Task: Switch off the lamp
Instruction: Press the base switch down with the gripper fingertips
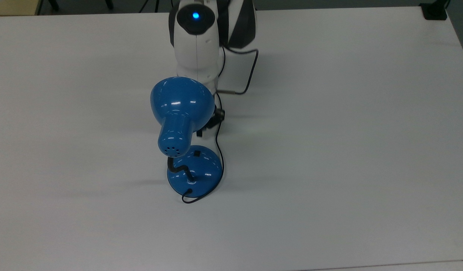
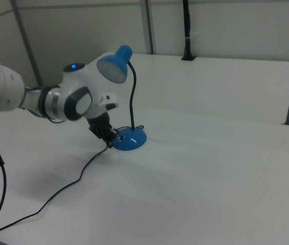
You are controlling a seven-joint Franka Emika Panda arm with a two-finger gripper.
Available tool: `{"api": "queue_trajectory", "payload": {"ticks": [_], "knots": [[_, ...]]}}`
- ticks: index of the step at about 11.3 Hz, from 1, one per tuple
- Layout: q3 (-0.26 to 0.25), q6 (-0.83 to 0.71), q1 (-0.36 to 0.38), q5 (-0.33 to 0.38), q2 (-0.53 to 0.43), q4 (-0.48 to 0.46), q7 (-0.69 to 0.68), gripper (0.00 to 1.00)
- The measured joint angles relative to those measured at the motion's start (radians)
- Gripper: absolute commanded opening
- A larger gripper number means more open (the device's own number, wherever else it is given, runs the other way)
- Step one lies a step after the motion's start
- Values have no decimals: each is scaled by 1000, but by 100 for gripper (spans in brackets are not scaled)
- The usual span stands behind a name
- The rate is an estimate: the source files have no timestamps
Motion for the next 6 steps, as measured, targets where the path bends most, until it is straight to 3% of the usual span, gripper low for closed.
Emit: {"api": "queue_trajectory", "payload": {"ticks": [1, 4, 6], "knots": [[-2, -128, -3, 0, -64, 4, 0, 99], [-3, -526, -23, -8, -316, 24, -3, 100], [-4, -693, -66, -11, -377, 115, -3, 100]]}}
